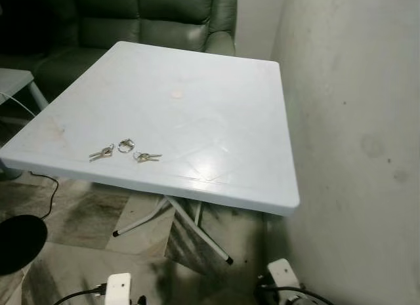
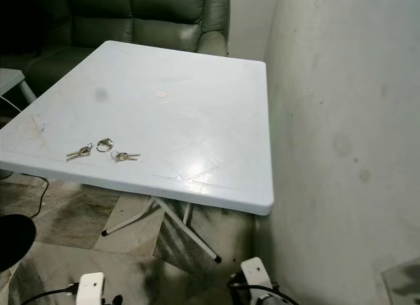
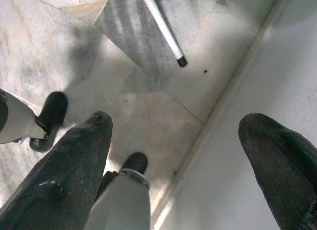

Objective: Hang keys on a hook

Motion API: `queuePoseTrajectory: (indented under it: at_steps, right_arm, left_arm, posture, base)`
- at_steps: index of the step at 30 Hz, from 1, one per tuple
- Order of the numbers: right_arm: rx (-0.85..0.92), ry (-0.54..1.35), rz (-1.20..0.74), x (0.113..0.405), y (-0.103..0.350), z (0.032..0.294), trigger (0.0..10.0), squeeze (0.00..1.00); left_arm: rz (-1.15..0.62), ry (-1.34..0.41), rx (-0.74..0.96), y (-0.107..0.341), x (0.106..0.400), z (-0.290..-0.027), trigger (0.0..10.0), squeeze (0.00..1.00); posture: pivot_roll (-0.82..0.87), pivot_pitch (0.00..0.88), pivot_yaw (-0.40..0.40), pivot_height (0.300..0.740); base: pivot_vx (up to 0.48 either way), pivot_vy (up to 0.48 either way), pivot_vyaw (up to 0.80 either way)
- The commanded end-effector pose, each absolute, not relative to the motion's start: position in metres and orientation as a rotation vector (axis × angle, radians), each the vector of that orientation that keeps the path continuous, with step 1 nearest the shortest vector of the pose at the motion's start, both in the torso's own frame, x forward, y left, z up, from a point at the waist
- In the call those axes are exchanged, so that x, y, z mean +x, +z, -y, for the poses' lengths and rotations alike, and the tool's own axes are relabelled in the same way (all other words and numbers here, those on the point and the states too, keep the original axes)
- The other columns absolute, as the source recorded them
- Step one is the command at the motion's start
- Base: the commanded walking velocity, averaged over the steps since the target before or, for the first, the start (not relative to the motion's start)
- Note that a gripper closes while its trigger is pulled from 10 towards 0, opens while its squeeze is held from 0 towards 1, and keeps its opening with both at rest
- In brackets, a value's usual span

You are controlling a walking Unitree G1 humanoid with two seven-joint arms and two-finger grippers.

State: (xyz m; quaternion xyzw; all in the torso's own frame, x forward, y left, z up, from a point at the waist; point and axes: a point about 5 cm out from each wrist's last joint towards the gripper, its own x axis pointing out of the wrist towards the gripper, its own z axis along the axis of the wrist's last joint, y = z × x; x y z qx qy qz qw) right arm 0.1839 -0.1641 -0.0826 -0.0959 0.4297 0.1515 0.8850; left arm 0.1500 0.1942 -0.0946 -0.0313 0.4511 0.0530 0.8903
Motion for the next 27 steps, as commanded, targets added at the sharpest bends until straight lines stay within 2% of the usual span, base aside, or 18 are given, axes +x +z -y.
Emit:
queuePoseTrajectory:
  at_steps: [1, 15, 27]
  right_arm:
    - [-0.196, 0.287, -0.909, 0.1790, -0.0842, 0.1728, 10.0, 0.00]
    - [-0.191, 0.276, -0.912, 0.1772, -0.0847, 0.1757, 10.0, 0.00]
    - [-0.185, 0.270, -0.913, 0.1765, -0.0850, 0.1762, 10.0, 0.00]
  left_arm:
    - [-0.940, 0.110, -0.070, -0.0952, 0.1498, -0.1912, 10.0, 0.00]
    - [-0.940, 0.105, -0.091, -0.0954, 0.1498, -0.1899, 10.0, 0.00]
    - [-0.939, 0.113, -0.099, -0.0952, 0.1503, -0.1897, 10.0, 0.00]
  posture:
    - [-0.05, 0.000, -0.043, 0.728]
    - [-0.06, 0.000, -0.038, 0.728]
    - [-0.06, 0.000, -0.037, 0.728]
  base:
    - [0.000, 0.469, 0.00]
    - [0.000, 0.032, 0.00]
    - [0.000, 0.472, 0.00]
